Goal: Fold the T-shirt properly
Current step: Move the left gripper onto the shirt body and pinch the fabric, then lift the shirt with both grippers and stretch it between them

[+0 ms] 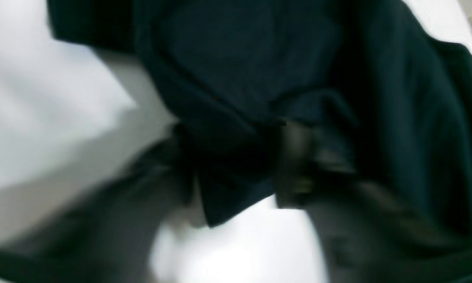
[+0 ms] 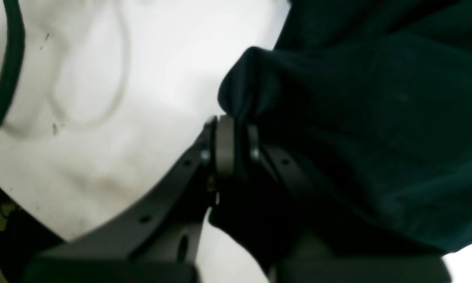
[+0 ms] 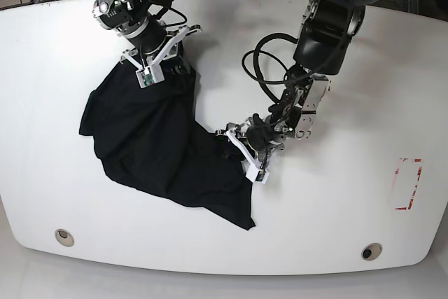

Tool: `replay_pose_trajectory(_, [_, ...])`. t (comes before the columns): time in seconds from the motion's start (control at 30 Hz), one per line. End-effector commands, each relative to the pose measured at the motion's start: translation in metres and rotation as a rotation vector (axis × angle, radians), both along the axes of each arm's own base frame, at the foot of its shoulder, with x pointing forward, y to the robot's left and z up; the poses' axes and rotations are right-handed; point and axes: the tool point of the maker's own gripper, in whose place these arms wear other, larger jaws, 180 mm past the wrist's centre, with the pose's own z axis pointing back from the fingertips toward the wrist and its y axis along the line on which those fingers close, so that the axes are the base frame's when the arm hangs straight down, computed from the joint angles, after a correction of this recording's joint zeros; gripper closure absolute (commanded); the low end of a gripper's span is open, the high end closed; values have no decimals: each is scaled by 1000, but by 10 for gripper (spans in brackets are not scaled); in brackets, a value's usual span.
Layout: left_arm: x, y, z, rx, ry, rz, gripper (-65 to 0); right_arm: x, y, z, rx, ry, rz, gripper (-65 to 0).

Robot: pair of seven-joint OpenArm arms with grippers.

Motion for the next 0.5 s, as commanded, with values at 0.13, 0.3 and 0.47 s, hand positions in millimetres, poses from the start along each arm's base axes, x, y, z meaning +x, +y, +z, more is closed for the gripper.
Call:
replay_pose_trajectory(0.13, [4,-15,19,-20,-71,-29,0,10,1,14,19,-60,-4,-2])
replay_pose_trajectory(0.3, [3,-8,42,-32,-154,-33,0,16,0,18,13,-77,-6,-2])
replay_pose_trajectory(0.47, [-5,13,67,2,-236,-58,0,22,0,22,13,-94,-6,-2])
